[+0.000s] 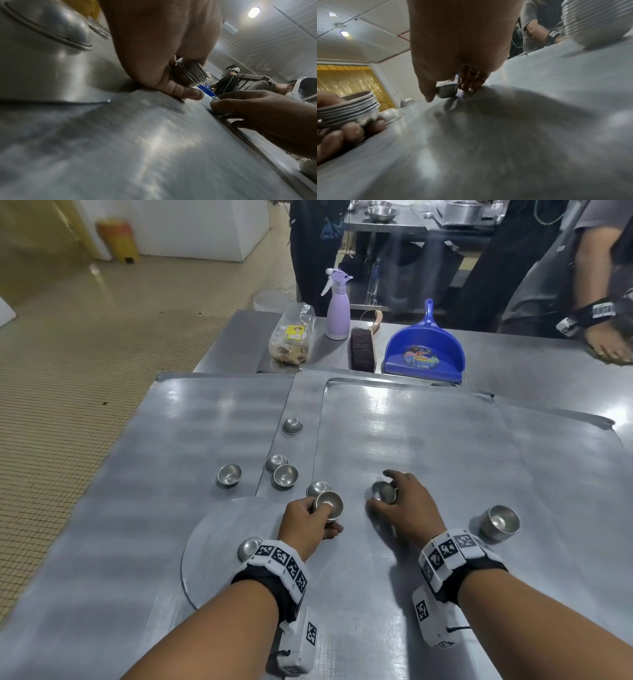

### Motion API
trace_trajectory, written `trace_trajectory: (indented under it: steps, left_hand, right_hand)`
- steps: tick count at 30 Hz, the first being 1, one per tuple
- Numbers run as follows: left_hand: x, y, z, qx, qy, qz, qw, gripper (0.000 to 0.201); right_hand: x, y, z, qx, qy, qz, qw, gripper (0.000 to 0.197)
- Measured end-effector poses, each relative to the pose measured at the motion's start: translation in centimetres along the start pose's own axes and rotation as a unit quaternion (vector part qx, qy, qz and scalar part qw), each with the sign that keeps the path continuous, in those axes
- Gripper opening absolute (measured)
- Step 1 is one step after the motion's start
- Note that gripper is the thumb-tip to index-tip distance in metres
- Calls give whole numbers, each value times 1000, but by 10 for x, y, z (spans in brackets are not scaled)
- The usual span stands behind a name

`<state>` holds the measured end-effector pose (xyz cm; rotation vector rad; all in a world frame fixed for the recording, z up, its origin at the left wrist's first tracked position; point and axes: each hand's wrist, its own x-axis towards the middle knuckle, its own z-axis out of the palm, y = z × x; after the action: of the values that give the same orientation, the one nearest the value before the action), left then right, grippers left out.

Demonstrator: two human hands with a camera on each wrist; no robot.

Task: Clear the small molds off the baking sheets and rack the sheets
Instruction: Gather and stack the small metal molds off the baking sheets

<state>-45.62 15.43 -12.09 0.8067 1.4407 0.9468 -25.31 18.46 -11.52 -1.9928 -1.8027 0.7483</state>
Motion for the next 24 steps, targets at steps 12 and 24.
trace_trajectory:
  steps: [12,24]
  left_hand:
    - [-8,16,5,22,13,17,1000,16]
    - [-33,38,3,-119,-29,-4,992,41]
  right_hand:
    - [-47,-23,-4,86,33,-39,995,37]
    - [-76,-76,-5,121,48,-104,986,63]
